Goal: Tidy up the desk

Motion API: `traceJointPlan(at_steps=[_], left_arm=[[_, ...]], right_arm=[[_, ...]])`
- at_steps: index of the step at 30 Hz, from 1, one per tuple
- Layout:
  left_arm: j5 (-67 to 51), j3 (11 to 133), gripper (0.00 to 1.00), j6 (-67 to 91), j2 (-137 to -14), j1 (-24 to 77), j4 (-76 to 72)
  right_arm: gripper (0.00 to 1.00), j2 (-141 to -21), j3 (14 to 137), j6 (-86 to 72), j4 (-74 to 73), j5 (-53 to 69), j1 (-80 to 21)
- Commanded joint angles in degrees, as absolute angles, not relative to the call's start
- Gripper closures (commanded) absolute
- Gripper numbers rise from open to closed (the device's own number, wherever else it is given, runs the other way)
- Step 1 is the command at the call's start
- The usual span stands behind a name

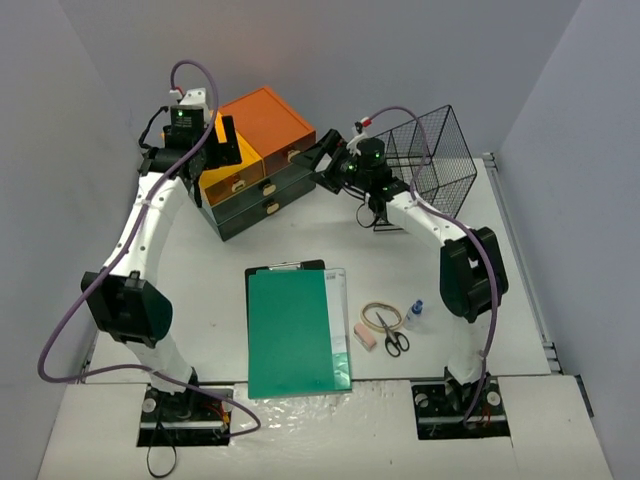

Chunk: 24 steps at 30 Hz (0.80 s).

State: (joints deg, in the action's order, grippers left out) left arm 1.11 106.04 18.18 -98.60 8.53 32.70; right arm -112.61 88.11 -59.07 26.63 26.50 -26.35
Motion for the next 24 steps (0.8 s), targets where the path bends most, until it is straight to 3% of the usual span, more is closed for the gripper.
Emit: traceJointPlan(at_steps=[1, 15, 24], left_arm=[[-2.6, 109.1, 0.03, 20.0, -98.0, 6.4, 24.4], [-3.7, 111.8, 0.03, 19.0, -103.0, 5.9, 24.8], [-4.3, 107.4, 0.03, 18.8, -102.8, 5.4, 24.1]], right_arm=[[0.08, -114.6, 92.4, -62.1, 33.5, 27.3, -26.3], [0.13, -124.6, 101.6, -68.5, 37.6, 27.5, -24.8], [0.14, -130.0, 107.6, -70.0, 37.5, 27.4, -23.7]])
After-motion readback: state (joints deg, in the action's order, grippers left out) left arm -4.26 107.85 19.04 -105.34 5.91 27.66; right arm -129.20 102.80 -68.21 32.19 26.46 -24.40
